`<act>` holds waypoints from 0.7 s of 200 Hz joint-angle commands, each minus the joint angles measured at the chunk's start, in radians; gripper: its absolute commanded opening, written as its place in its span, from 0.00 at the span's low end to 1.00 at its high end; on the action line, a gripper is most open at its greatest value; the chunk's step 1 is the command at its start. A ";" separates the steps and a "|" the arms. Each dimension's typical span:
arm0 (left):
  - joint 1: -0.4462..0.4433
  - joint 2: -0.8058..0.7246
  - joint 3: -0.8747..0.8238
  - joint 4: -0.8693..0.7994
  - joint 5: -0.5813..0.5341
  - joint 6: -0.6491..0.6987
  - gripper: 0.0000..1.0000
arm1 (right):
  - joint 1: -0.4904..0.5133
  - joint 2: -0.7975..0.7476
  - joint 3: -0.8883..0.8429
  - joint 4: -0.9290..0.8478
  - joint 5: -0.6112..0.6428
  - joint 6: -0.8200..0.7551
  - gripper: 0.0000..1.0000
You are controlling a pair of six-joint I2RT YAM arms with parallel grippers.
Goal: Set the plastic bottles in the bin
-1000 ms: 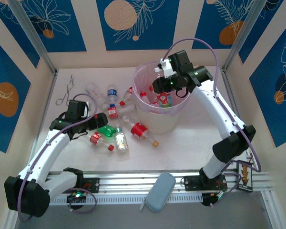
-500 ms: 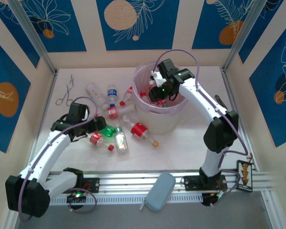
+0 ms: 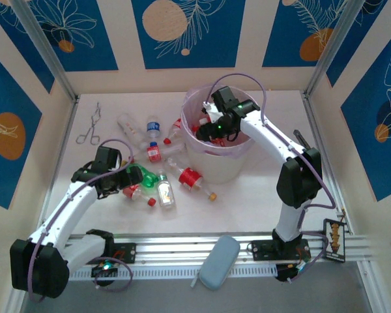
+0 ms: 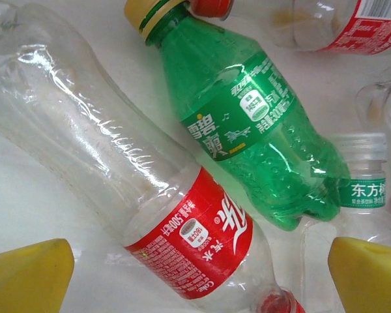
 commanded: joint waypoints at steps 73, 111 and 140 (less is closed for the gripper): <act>0.009 -0.068 -0.097 -0.033 0.033 -0.168 1.00 | 0.000 -0.227 0.038 -0.039 -0.037 0.006 0.99; -0.008 -0.100 -0.231 0.117 0.102 -0.381 1.00 | -0.031 -0.348 -0.020 -0.005 -0.039 0.038 0.99; -0.020 -0.076 -0.285 0.179 0.111 -0.417 1.00 | -0.052 -0.417 -0.069 0.025 -0.046 0.051 0.99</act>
